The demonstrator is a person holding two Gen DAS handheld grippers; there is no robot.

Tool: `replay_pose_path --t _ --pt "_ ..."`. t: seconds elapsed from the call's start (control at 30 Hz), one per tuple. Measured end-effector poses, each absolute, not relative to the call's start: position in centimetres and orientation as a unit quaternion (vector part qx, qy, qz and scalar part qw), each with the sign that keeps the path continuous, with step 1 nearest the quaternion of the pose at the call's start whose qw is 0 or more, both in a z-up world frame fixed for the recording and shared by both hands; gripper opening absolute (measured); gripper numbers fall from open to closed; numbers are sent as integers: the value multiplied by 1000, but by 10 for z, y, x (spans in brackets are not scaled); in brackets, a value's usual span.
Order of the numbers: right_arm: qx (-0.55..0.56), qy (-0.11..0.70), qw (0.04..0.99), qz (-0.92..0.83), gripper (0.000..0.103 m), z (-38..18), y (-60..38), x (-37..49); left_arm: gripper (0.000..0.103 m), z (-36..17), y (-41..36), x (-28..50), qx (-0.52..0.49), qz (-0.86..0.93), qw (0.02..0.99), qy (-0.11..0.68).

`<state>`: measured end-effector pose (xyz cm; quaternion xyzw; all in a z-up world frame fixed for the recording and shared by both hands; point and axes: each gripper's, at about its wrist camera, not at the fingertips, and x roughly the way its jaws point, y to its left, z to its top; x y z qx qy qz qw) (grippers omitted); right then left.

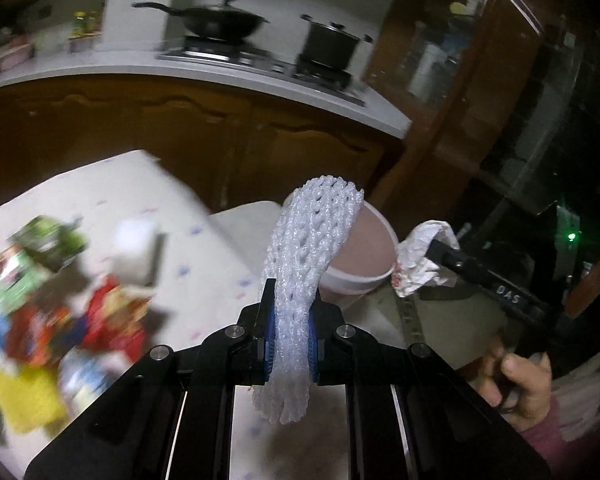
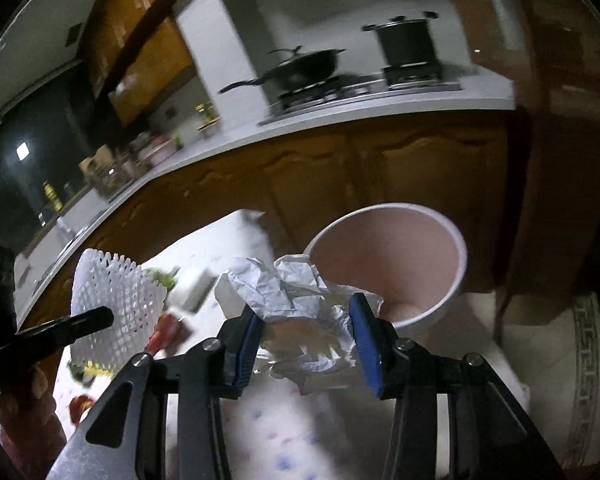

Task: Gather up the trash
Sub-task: 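Carry the foam net and tissue to the bin with both tools, then open both tools over the bin, dropping the net and tissue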

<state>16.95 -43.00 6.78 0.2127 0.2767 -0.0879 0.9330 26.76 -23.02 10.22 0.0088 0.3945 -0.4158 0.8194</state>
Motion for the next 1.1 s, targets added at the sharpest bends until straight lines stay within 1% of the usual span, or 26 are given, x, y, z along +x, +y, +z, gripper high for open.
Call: replay_pose_path --t 0.17,0.33,0.47,0.63,0.83,0.9,0.93,0.97,1.03,1.1 --pt "221 275 928 -119 44 62 -473 182 11 98 -289 301 17 -439 800 409" --pt "231 284 921 -136 45 51 -508 194 11 77 -343 336 10 -452 774 442" --pt "237 296 915 -140 46 40 -528 205 11 61 -376 349 21 -448 768 457" --pt "245 309 908 -138 46 26 -541 214 11 36 -394 362 23 -438 759 481" --pt "250 321 904 -131 47 14 -551 226 11 20 -407 368 26 -427 756 495" --pt "250 324 904 -124 47 12 -551 229 17 16 -404 370 26 -425 755 499" --pt "248 326 904 -124 48 11 -551 231 23 16 -405 370 27 -423 756 499" --pt "248 326 904 -123 49 11 -553 233 31 15 -405 371 27 -420 757 500" --pt "254 326 903 -118 53 12 -554 233 42 16 -404 373 23 -419 759 498" --pt "260 321 903 -117 63 13 -557 233 44 18 -404 372 26 -418 761 495"
